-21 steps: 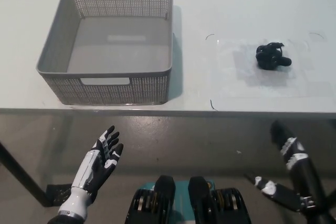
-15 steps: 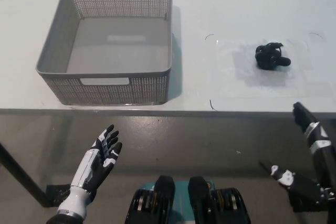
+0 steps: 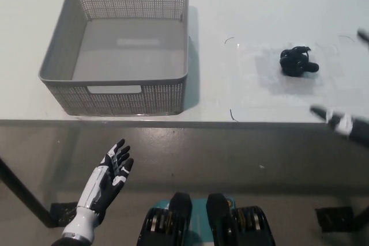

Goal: Use the right hand to pick up a webcam and put it into a container on the left side

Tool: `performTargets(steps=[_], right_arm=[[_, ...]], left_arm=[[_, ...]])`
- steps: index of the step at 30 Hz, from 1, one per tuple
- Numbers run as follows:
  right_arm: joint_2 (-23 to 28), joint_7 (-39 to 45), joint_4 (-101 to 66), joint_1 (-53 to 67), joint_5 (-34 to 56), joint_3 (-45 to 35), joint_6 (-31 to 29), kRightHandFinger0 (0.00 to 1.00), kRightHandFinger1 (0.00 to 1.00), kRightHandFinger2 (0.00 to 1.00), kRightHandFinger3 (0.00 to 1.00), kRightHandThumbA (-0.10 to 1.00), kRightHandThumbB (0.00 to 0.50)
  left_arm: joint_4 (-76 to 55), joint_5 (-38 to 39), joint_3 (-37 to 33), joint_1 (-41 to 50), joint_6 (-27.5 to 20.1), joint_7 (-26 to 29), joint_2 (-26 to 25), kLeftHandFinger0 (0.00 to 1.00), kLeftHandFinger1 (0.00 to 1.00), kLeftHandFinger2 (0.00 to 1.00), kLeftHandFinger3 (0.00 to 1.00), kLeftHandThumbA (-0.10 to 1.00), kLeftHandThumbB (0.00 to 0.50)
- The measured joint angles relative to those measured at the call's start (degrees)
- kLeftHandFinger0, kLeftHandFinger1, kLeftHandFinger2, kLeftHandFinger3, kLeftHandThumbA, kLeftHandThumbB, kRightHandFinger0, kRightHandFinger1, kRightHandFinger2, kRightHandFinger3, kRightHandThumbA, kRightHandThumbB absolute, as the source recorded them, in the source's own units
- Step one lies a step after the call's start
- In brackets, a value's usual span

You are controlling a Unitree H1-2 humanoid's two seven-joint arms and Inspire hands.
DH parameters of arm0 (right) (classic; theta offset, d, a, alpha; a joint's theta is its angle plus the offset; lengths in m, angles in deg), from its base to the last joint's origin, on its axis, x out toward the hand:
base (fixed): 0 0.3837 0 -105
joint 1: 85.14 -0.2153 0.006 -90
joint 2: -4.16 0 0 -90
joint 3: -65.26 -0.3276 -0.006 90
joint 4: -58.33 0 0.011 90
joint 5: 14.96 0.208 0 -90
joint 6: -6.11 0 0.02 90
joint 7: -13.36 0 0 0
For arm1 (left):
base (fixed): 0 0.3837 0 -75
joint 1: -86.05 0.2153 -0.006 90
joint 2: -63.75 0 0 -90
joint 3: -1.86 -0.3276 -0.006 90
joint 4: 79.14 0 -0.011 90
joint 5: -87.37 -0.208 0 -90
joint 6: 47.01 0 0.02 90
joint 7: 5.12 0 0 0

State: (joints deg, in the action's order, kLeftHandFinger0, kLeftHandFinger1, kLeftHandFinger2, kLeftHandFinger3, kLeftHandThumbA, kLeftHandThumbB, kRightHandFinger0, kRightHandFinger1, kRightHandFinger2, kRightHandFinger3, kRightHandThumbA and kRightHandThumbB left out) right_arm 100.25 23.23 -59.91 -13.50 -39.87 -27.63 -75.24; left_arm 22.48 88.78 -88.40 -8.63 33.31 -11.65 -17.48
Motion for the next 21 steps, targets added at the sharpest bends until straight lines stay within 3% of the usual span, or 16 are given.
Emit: performTargets(steps=[4, 9, 21], right_arm=[[2.7, 2.4, 4.5, -8.6, -4.1, 3.3, 4.2, 1.0, 1.0, 1.0, 1.0, 1.0, 0.499], [4.0, 4.4, 14.2, -16.0, -7.0, 6.9, 7.4, 1.0, 1.0, 1.0, 1.0, 1.0, 0.5], [3.8, 6.4, 39.2, -31.4, -9.7, 15.1, 9.7, 1.0, 1.0, 1.0, 1.0, 1.0, 0.5]], left_arm=[[-0.9, 0.1, 0.4, 2.4, -0.1, -0.1, -0.1, 1.0, 1.0, 1.0, 1.0, 0.69, 0.013], [-1.7, 0.3, 0.5, 5.4, -0.1, -0.3, -0.5, 1.0, 1.0, 1.0, 1.0, 0.74, 0.007], [-2.0, 0.4, 0.5, 5.7, -0.1, -0.4, -0.5, 1.0, 1.0, 1.0, 1.0, 0.72, 0.0]])
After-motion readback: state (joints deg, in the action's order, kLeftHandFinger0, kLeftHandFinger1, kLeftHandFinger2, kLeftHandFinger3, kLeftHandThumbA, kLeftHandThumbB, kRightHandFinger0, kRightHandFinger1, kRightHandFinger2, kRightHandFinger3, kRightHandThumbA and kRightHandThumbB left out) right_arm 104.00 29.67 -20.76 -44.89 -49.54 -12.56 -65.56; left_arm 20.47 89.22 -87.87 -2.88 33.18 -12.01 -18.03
